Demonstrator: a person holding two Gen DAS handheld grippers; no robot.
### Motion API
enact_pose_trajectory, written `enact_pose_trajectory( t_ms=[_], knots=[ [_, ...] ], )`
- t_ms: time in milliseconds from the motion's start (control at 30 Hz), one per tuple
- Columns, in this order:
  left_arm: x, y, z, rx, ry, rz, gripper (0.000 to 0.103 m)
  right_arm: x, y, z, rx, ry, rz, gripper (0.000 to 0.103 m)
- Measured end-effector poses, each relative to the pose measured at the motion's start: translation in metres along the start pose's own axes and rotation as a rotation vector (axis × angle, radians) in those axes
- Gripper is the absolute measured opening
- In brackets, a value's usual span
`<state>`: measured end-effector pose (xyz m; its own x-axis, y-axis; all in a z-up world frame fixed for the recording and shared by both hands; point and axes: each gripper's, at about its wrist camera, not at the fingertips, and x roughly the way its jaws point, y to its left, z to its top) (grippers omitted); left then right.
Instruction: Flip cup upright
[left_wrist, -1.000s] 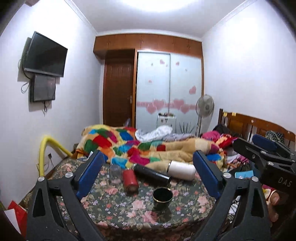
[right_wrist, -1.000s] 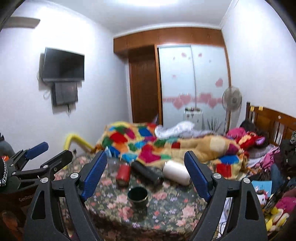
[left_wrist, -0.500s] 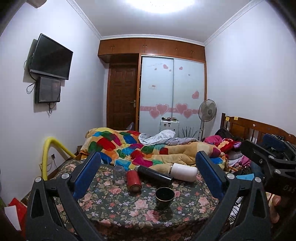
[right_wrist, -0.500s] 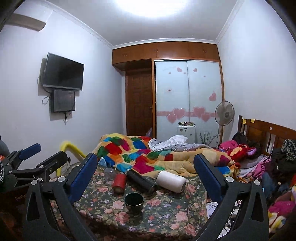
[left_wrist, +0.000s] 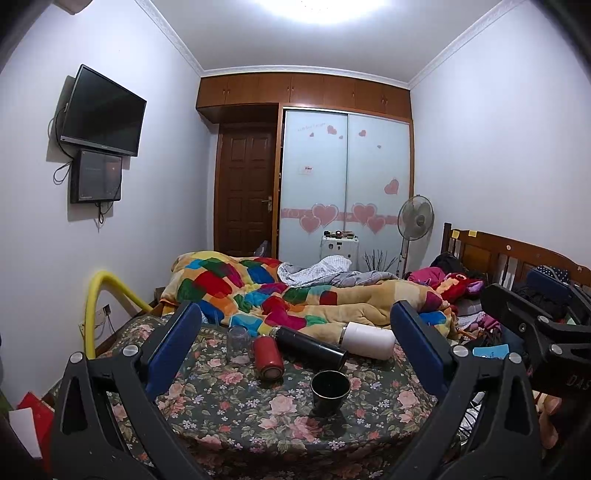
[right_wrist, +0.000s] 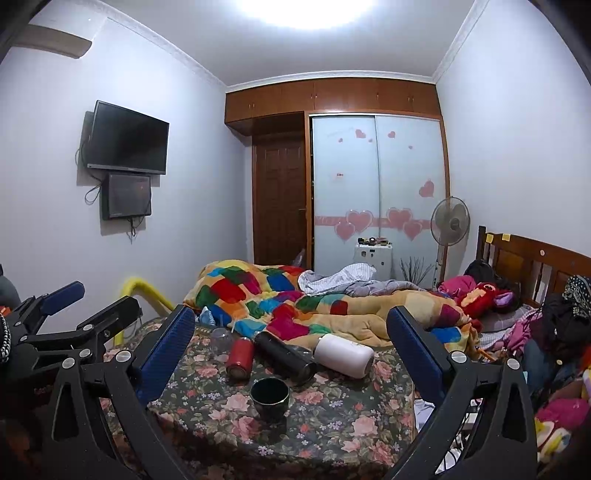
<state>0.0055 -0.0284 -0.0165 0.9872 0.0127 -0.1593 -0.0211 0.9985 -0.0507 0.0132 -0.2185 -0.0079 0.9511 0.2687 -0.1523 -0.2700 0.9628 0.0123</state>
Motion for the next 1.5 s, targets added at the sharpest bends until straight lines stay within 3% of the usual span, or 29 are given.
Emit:
enact_pose_trajectory(
  t_ms=[1500],
  knots=[
    [0.0018, -0.0055, 0.0020, 0.003, -0.008, -0.045, 0.103, 0.0005, -0.0043, 0.0021, 0.019, 0.016, -0.006, 0.103]
  ],
)
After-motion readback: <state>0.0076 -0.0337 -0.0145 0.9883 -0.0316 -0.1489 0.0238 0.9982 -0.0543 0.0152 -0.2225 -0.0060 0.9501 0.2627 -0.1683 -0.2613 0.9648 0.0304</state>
